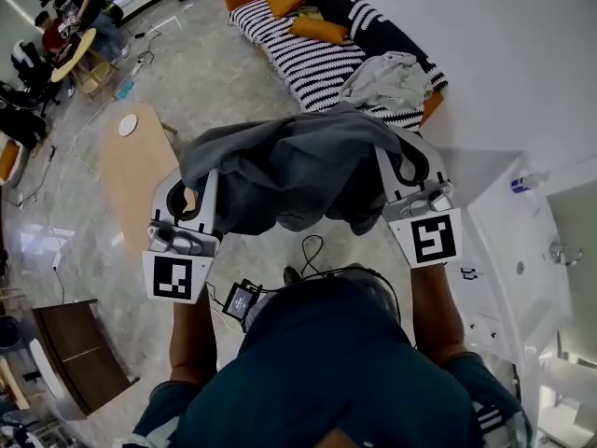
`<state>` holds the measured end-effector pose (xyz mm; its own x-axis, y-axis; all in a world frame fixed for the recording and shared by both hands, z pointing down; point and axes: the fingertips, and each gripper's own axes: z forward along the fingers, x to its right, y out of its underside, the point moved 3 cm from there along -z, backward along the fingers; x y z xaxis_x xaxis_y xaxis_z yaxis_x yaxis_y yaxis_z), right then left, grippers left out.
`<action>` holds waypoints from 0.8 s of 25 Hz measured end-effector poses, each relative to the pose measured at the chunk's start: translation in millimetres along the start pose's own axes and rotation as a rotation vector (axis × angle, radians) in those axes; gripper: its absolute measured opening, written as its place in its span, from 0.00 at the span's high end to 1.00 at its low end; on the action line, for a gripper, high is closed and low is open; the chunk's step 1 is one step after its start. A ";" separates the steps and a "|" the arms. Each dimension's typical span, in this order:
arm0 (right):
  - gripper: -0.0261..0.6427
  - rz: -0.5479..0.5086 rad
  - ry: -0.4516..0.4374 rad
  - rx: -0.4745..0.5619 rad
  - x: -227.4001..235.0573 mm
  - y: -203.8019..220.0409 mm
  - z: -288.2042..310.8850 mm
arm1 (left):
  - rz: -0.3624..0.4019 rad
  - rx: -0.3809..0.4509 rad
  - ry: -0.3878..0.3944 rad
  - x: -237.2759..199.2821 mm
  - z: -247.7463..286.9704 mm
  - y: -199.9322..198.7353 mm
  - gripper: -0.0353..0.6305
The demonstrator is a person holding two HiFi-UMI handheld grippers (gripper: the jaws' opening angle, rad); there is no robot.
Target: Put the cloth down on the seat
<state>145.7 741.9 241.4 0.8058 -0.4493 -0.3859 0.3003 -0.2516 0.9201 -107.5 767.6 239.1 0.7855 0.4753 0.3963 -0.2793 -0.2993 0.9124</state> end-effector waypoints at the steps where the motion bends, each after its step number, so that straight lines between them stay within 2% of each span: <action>1: 0.91 0.003 0.002 0.000 -1.8 0.5 3.5 | -0.005 0.006 0.000 -3.4 1.1 2.2 0.92; 8: 0.91 0.001 -0.021 0.004 0.6 6.9 19.7 | -0.011 0.012 -0.011 -10.8 15.4 11.2 0.92; 16: 0.91 0.032 -0.079 0.041 44.1 26.9 35.6 | 0.006 -0.033 -0.063 6.4 57.1 8.4 0.92; 20: 0.91 0.048 -0.119 0.065 69.2 37.8 40.6 | -0.010 -0.049 -0.086 20.1 80.2 5.4 0.92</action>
<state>192.1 666.5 246.7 0.7514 -0.5593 -0.3502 0.2259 -0.2805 0.9329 -48.9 709.2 243.8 0.8325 0.4043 0.3788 -0.2963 -0.2529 0.9210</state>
